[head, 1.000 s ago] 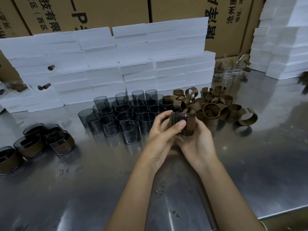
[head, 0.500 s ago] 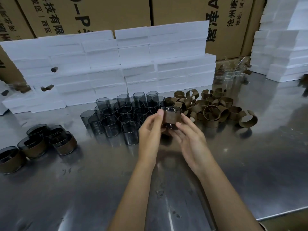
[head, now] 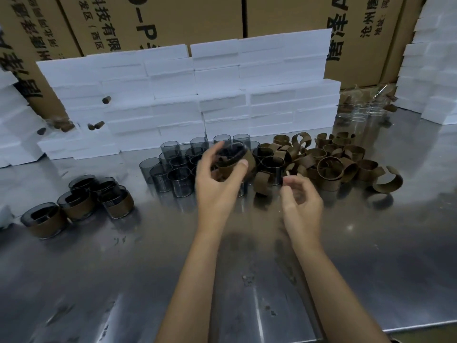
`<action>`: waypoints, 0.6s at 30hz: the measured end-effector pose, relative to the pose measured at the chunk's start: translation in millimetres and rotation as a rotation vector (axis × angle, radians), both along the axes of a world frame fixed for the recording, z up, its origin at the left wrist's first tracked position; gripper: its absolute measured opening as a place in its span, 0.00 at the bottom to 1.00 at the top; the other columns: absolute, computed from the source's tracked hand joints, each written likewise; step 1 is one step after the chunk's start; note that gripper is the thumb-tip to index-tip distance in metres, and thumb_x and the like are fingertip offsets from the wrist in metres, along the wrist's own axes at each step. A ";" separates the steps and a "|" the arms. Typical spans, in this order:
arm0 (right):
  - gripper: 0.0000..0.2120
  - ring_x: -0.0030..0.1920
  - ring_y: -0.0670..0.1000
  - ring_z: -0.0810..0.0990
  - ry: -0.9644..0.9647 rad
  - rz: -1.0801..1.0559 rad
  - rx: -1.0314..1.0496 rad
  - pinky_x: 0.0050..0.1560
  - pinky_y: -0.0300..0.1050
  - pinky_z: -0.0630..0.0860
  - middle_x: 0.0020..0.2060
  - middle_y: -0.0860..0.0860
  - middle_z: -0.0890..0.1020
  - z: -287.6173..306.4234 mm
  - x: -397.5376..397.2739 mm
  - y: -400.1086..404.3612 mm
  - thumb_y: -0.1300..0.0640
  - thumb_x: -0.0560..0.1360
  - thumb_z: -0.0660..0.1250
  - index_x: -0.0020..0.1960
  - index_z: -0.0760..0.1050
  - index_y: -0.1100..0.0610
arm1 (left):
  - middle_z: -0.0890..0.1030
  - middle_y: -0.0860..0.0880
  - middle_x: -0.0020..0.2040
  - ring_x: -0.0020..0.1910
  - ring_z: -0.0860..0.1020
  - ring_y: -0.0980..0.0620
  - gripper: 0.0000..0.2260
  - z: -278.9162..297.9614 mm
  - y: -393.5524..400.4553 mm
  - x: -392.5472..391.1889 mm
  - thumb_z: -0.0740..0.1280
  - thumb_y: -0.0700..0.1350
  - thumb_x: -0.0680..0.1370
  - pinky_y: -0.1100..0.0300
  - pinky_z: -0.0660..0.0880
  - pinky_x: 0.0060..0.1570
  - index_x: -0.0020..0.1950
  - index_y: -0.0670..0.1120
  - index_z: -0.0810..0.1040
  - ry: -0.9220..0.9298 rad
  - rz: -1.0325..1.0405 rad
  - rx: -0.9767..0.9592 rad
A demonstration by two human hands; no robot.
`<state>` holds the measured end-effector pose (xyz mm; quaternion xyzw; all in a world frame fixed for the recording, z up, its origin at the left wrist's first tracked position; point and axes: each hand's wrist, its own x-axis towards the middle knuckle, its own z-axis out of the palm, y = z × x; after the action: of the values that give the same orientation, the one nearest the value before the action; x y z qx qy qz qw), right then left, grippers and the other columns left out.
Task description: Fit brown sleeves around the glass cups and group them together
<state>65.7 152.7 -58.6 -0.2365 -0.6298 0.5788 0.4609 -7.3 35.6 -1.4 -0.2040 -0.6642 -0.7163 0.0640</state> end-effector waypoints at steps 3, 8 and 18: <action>0.09 0.52 0.50 0.80 -0.057 -0.024 0.010 0.54 0.45 0.76 0.52 0.45 0.80 -5.1 -4.1 3.9 0.62 0.76 0.67 0.51 0.80 0.49 | 0.74 0.52 0.68 0.63 0.76 0.57 0.30 -1.2 -27.8 -13.4 0.78 0.45 0.73 0.63 0.73 0.66 0.73 0.52 0.73 0.043 0.181 -0.036; 0.08 0.49 0.44 0.81 -0.091 -0.088 -0.011 0.48 0.43 0.75 0.46 0.35 0.76 -9.3 -5.6 6.3 0.58 0.75 0.66 0.48 0.80 0.47 | 0.75 0.47 0.65 0.64 0.75 0.48 0.31 -14.8 -84.2 -44.1 0.78 0.50 0.68 0.54 0.72 0.67 0.70 0.48 0.76 -0.054 0.459 -0.313; 0.11 0.46 0.46 0.79 -0.146 -0.134 -0.064 0.51 0.51 0.78 0.49 0.52 0.83 -5.8 -2.6 8.3 0.61 0.76 0.63 0.46 0.80 0.47 | 0.67 0.39 0.70 0.70 0.62 0.38 0.27 -37.3 -120.0 -79.5 0.77 0.55 0.72 0.46 0.58 0.67 0.66 0.42 0.80 0.038 0.739 -0.916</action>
<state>63.1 161.0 -64.4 -0.3343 -0.6258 0.5474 0.4437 -86.8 -84.4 -38.7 0.0213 -0.9318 -0.2828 0.2264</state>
